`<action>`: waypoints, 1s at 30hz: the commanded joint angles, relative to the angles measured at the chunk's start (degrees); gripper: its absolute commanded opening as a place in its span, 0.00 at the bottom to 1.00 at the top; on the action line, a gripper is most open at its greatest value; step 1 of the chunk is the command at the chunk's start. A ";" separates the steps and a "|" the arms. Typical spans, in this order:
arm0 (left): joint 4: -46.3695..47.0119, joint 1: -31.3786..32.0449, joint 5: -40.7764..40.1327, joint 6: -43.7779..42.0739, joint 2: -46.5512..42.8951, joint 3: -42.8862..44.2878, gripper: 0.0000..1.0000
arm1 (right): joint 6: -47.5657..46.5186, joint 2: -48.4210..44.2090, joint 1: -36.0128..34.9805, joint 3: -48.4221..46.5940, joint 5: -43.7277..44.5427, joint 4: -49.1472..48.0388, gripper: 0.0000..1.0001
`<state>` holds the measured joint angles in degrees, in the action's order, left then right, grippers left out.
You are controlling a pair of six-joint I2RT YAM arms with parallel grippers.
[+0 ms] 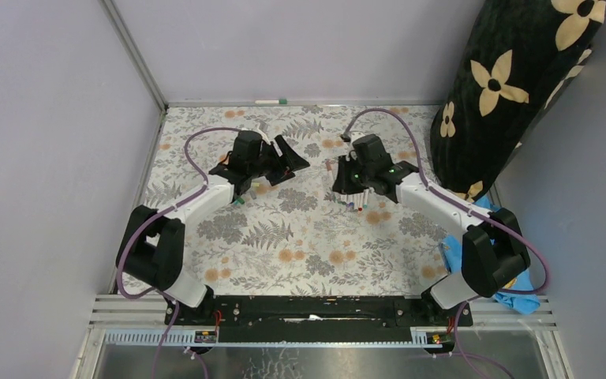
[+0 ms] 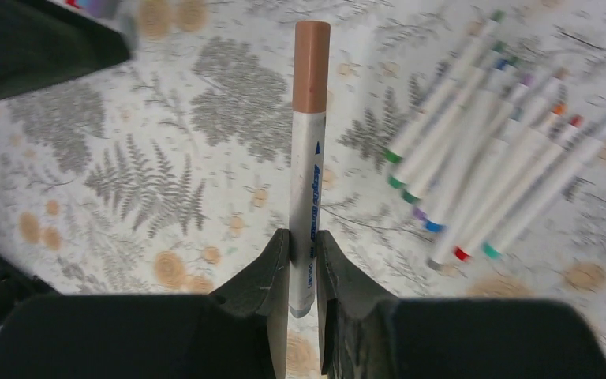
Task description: Open the pen caps
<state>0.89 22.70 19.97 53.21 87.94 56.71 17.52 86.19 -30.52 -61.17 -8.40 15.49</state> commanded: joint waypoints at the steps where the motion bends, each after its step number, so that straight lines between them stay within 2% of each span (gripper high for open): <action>1: 6.82 -0.39 4.12 4.21 1.49 -1.16 0.74 | 2.60 2.47 -4.57 -4.72 -2.48 -3.13 0.00; 7: 7.57 -0.42 4.08 6.00 2.52 -1.63 0.74 | 3.45 6.00 -9.47 -8.19 -1.48 -3.69 0.00; 14: 7.05 -0.47 3.07 6.16 2.75 -2.24 0.72 | 3.66 8.10 -11.98 -10.84 -0.69 -3.73 0.00; 23: 6.25 -1.63 2.36 6.88 2.85 -3.21 0.52 | 3.34 8.80 -12.63 -12.29 -0.73 -2.94 0.00; 30: 6.20 -2.34 2.38 7.18 2.99 -3.51 0.44 | 3.05 9.03 -12.80 -11.96 -1.56 -2.74 0.00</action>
<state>4.78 20.93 22.65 60.10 90.41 53.84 20.64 94.89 -42.65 -70.91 -9.13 13.47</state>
